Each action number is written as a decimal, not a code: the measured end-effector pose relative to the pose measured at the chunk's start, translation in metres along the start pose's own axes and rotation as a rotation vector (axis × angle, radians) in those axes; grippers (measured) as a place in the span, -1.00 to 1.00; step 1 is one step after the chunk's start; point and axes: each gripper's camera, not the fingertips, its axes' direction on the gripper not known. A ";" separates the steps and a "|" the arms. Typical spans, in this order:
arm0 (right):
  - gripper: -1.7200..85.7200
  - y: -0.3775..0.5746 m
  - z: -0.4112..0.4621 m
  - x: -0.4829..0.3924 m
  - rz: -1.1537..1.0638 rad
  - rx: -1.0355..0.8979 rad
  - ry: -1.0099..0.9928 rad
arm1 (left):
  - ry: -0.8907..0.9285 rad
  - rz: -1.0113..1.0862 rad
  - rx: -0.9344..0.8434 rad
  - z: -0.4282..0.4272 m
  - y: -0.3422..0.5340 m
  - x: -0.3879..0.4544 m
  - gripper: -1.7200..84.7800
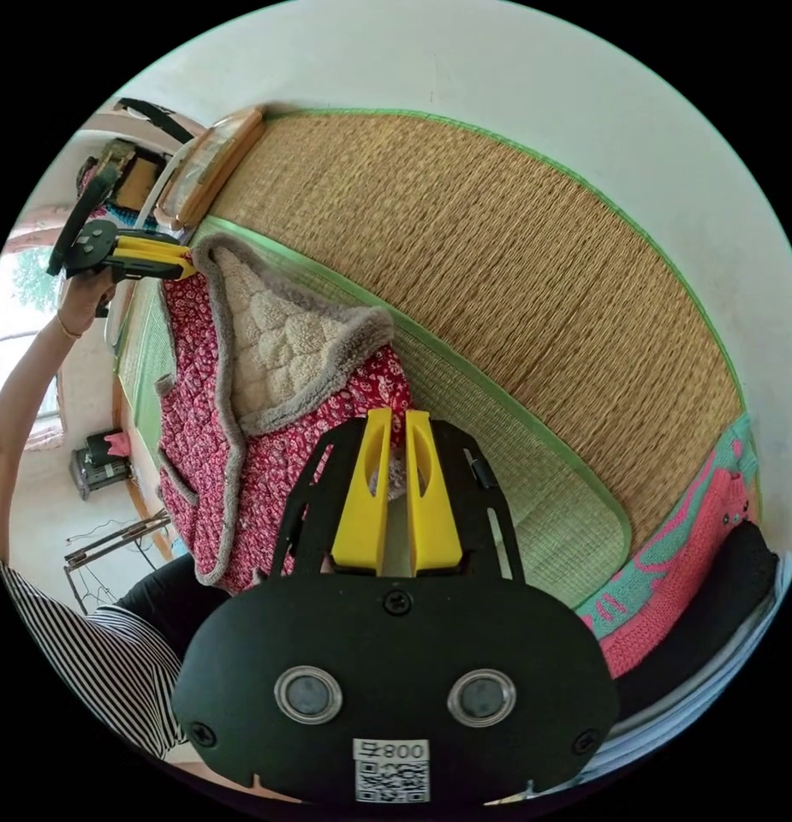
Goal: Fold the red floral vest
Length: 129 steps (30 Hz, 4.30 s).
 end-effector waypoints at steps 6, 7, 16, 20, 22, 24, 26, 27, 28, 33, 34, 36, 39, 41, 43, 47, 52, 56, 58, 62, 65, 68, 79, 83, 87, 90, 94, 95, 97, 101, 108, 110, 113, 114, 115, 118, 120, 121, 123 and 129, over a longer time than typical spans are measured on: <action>-0.91 0.050 -0.033 -0.026 -0.020 0.120 -0.003 | -0.053 0.007 0.101 -0.033 0.053 0.038 -0.87; -0.91 0.063 -0.039 -0.033 -0.031 0.145 -0.002 | -0.058 0.004 0.123 -0.038 0.067 0.047 -0.87; -0.91 0.189 -0.061 -0.105 -0.142 0.254 -0.024 | 0.027 0.000 0.261 -0.057 0.208 0.118 -0.87; -0.91 0.241 -0.053 -0.133 -0.195 0.242 -0.036 | 0.073 0.007 0.218 -0.036 0.272 0.154 -0.87; -0.91 0.269 -0.037 -0.147 -0.227 0.201 -0.071 | 0.082 0.015 0.167 -0.019 0.293 0.167 -0.87; -0.91 0.287 -0.020 -0.155 -0.248 0.154 -0.077 | 0.077 0.016 0.108 0.001 0.310 0.179 -0.88; -0.91 0.300 0.001 -0.158 -0.242 0.096 -0.087 | 0.072 0.018 0.023 0.033 0.327 0.193 -0.88; -0.91 0.307 0.015 -0.157 -0.235 0.068 -0.102 | 0.062 0.021 0.003 0.041 0.330 0.197 -0.88; -0.91 0.313 0.029 -0.156 -0.217 0.042 -0.115 | 0.045 0.018 -0.031 0.057 0.335 0.204 -0.88; -0.91 0.327 0.081 -0.153 -0.194 -0.058 -0.159 | 0.106 -0.031 -0.105 0.114 0.350 0.221 -0.87; -0.91 0.330 0.092 -0.154 -0.194 -0.082 -0.152 | 0.115 -0.042 -0.114 0.125 0.354 0.223 -0.87; -0.91 0.336 0.109 -0.152 -0.191 -0.111 -0.159 | 0.129 -0.048 -0.133 0.141 0.361 0.227 -0.87; -0.90 0.343 0.137 -0.147 -0.179 -0.162 -0.178 | 0.158 -0.077 -0.171 0.170 0.368 0.226 -0.85; -0.90 0.346 0.156 -0.144 -0.174 -0.195 -0.175 | 0.178 -0.111 -0.212 0.197 0.372 0.223 -0.84; -0.90 0.347 0.183 -0.137 -0.152 -0.226 -0.191 | 0.191 -0.144 -0.247 0.219 0.374 0.219 -0.84; -0.90 0.348 0.226 -0.128 -0.129 -0.303 -0.196 | 0.209 -0.205 -0.308 0.263 0.378 0.212 -0.83; -0.89 0.354 0.272 -0.118 -0.114 -0.324 -0.207 | 0.174 -0.219 -0.346 0.302 0.385 0.209 -0.83; -0.89 0.353 0.303 -0.111 -0.118 -0.356 -0.205 | 0.164 -0.189 -0.334 0.320 0.396 0.207 -0.83; -0.89 0.353 0.313 -0.110 -0.149 -0.362 -0.184 | 0.160 -0.171 -0.300 0.319 0.405 0.204 -0.83; -0.89 0.360 0.322 -0.106 -0.173 -0.339 -0.155 | 0.233 -0.183 -0.191 0.308 0.434 0.195 -0.82; -0.88 0.364 0.330 -0.102 -0.156 -0.326 -0.141 | 0.254 -0.206 -0.123 0.299 0.448 0.190 -0.81; -0.88 0.368 0.338 -0.098 -0.142 -0.315 -0.130 | 0.275 -0.231 -0.090 0.304 0.456 0.186 -0.80; -0.88 0.378 0.362 -0.076 -0.131 -0.316 -0.123 | 0.520 -0.289 -0.052 0.342 0.489 0.145 -0.77; -0.88 0.380 0.367 -0.069 -0.128 -0.317 -0.125 | 0.641 -0.376 0.027 0.348 0.506 0.119 -0.80; -0.88 0.383 0.372 -0.057 -0.107 -0.315 -0.149 | 0.768 -0.395 0.147 0.351 0.511 0.106 -0.89; -0.87 0.386 0.373 -0.047 -0.079 -0.305 -0.173 | 0.757 -0.388 0.085 0.374 0.494 0.113 -0.94; -0.87 0.392 0.374 -0.030 -0.018 -0.285 -0.238 | 0.691 -0.470 -0.136 0.434 0.460 0.126 -0.95; -0.87 0.393 0.373 -0.027 -0.009 -0.281 -0.250 | 0.659 -0.488 -0.214 0.449 0.455 0.129 -0.95; -0.86 0.399 0.369 -0.015 0.043 -0.259 -0.303 | 0.636 -0.505 -0.250 0.459 0.449 0.130 -0.96; -0.86 0.416 0.354 0.005 0.143 -0.172 -0.434 | 0.590 -0.491 -0.262 0.455 0.439 0.130 -0.96; -0.90 0.440 0.330 0.033 0.228 -0.078 -0.591 | 0.567 -0.474 -0.280 0.452 0.429 0.130 -0.96; -0.93 0.446 0.328 0.038 0.245 -0.097 -0.575 | 0.556 -0.473 -0.284 0.452 0.424 0.128 -0.96; -0.95 0.456 0.325 0.049 0.295 -0.082 -0.611 | 0.546 -0.455 -0.287 0.449 0.418 0.128 -0.96; -0.95 0.454 0.323 0.051 0.303 -0.054 -0.644 | 0.541 -0.451 -0.287 0.448 0.417 0.129 -0.96; -0.96 0.447 0.322 0.050 0.299 -0.036 -0.655 | 0.533 -0.444 -0.277 0.444 0.415 0.129 -0.96; -0.96 0.419 0.326 0.036 0.247 -0.023 -0.632 | 0.545 -0.444 -0.221 0.431 0.412 0.128 -0.96; -0.96 0.402 0.340 0.023 0.197 -0.086 -0.590 | 0.542 -0.450 -0.200 0.427 0.409 0.126 -0.96; -0.96 0.393 0.356 0.014 0.161 -0.164 -0.533 | 0.539 -0.460 -0.213 0.428 0.407 0.124 -0.96; -0.96 0.386 0.379 0.004 0.134 -0.266 -0.475 | 0.538 -0.469 -0.225 0.429 0.406 0.121 -0.96; -0.96 0.387 0.348 0.006 0.159 -0.201 -0.455 | 0.546 -0.551 -0.065 0.395 0.420 0.105 -0.96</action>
